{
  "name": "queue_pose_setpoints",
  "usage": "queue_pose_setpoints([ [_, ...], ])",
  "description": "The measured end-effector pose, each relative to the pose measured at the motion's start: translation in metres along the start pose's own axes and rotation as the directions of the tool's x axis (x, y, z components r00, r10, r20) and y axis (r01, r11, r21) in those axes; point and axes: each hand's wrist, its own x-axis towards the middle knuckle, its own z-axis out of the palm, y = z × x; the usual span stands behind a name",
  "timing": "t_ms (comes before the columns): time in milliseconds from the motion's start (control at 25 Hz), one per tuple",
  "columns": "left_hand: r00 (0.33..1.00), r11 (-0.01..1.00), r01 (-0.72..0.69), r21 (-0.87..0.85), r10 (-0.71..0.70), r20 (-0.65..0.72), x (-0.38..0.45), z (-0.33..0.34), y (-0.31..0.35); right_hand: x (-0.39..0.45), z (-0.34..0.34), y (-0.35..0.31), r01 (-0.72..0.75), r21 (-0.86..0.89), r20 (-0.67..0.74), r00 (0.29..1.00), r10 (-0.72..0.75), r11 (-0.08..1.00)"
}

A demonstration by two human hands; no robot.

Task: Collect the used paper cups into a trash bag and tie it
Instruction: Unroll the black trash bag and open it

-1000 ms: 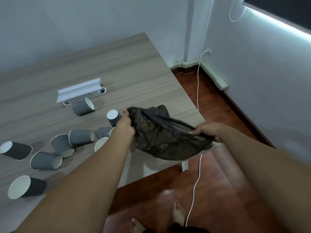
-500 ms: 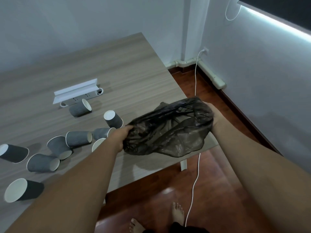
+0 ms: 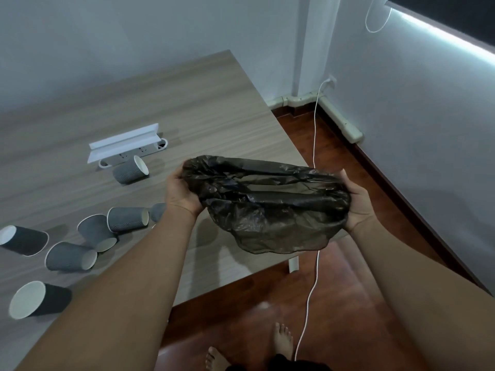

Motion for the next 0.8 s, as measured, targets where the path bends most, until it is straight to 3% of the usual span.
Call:
queue_pose_setpoints([
  [120,0.999,0.996,0.045,0.078,-0.046,0.009,-0.006,-0.001,0.01,0.011,-0.003,0.006,-0.017,0.024,0.004,1.0,0.017,1.0],
  [240,0.979,0.944,0.204,0.26,-0.201,-0.041,-0.021,-0.02,0.03,0.027,0.003,0.009,-0.065,0.008,0.052,0.997,0.065,0.998],
  [360,0.952,0.812,0.289,0.506,-0.3,-0.063,-0.053,-0.047,0.055,0.043,0.019,0.023,-0.191,-0.099,0.102,0.974,0.201,0.977],
  [520,0.867,0.578,0.486,0.655,-0.416,-0.275,-0.108,-0.098,0.084,0.057,0.05,0.064,-0.357,-0.261,0.11,0.912,0.395,0.897],
  [600,0.866,0.589,0.499,0.636,-0.353,-0.353,-0.137,-0.122,0.093,0.058,0.072,0.092,-0.412,-0.344,0.092,0.88,0.467,0.844],
  [720,0.879,0.74,0.42,0.526,-0.188,-0.438,-0.168,-0.157,0.103,0.058,0.105,0.133,-0.452,-0.417,0.098,0.84,0.534,0.788],
  [800,0.852,0.813,0.358,0.458,-0.083,-0.517,-0.18,-0.179,0.107,0.055,0.125,0.155,-0.466,-0.446,0.099,0.823,0.56,0.764],
])
